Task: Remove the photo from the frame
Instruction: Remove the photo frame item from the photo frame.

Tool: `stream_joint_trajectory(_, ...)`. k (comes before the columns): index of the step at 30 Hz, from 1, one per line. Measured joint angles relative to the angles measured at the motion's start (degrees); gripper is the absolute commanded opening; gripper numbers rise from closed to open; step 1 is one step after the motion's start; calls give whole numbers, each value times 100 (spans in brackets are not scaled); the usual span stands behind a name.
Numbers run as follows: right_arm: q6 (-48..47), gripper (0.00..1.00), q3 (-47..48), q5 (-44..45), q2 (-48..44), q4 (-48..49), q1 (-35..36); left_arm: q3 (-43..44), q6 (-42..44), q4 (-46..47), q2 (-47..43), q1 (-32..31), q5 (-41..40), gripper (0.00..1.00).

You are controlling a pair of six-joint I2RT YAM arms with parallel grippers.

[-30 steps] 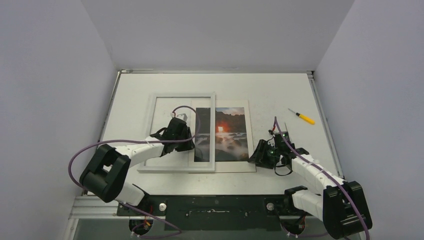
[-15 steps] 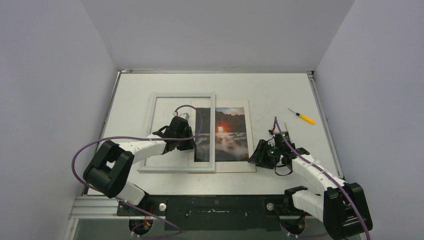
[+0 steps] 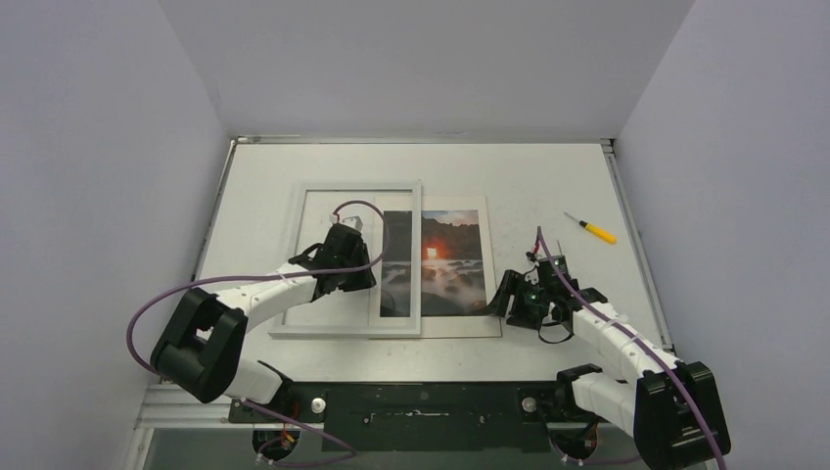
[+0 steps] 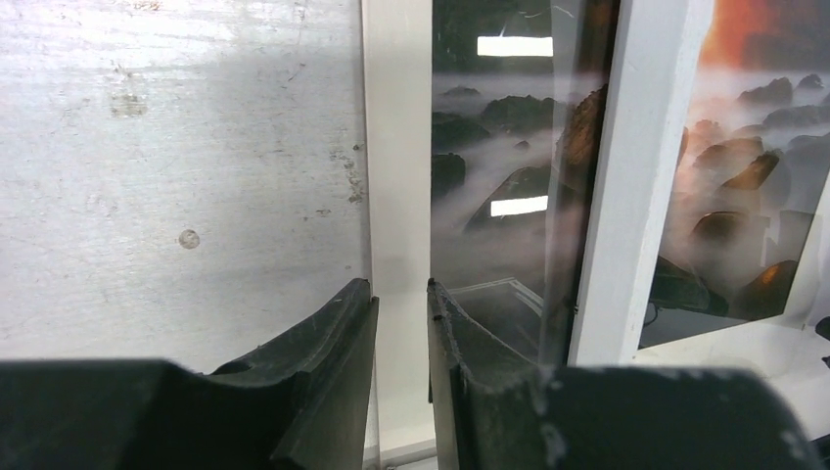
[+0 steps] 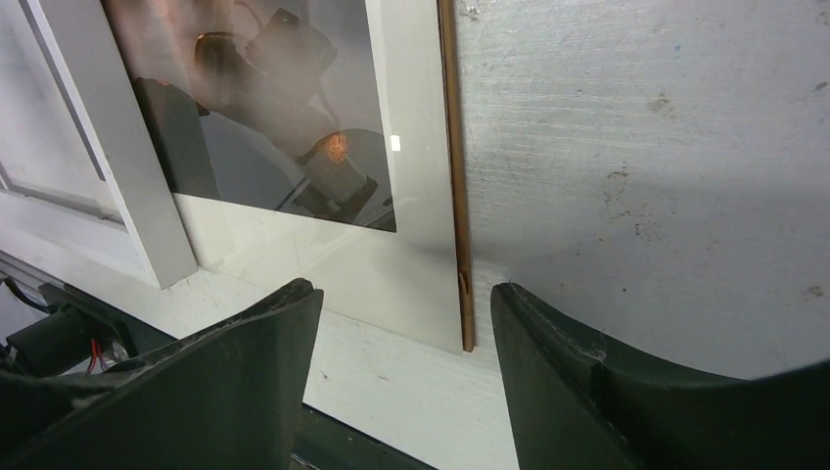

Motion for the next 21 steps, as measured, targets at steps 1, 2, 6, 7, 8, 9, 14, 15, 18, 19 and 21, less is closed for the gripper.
stream_joint_trajectory(1, -9, 64, 0, 0, 2, 0, 0, 0, 9, -26, 0, 7, -13, 25)
stream_joint_trajectory(2, -13, 64, 0, 0, 2, 0, 0, 0, 9, -46, 7, 15, -22, 25)
stream_joint_trajectory(6, -17, 64, 0, 0, 2, 4, 0, 0, 9, -57, 157, 24, -7, 29)
stream_joint_trajectory(7, -17, 64, 0, -2, 2, 4, 0, 0, 9, -57, 205, 24, 9, 30)
stream_joint_trajectory(8, -20, 64, 0, -4, 7, 9, 0, 0, 9, -52, 269, 24, 35, 30)
stream_joint_trajectory(9, -26, 64, 0, -7, 13, 15, 0, 0, 7, -44, 323, 24, 72, 30)
stream_joint_trajectory(14, -42, 61, 0, -55, 76, 57, 0, 0, -2, 42, 461, 26, 291, 29)
stream_joint_trajectory(15, -42, 60, 0, -72, 76, 70, 0, 0, -7, 48, 463, 26, 328, 28)
stream_joint_trajectory(18, -44, 59, 0, -142, 76, 90, 0, 0, -11, 63, 466, 26, 374, 26)
stream_joint_trajectory(19, -42, 59, 0, -162, 76, 87, 0, 0, -11, 63, 466, 28, 389, 25)
stream_joint_trajectory(21, -42, 59, 0, -188, 68, 87, 0, 0, -13, 70, 463, 42, 426, 24)
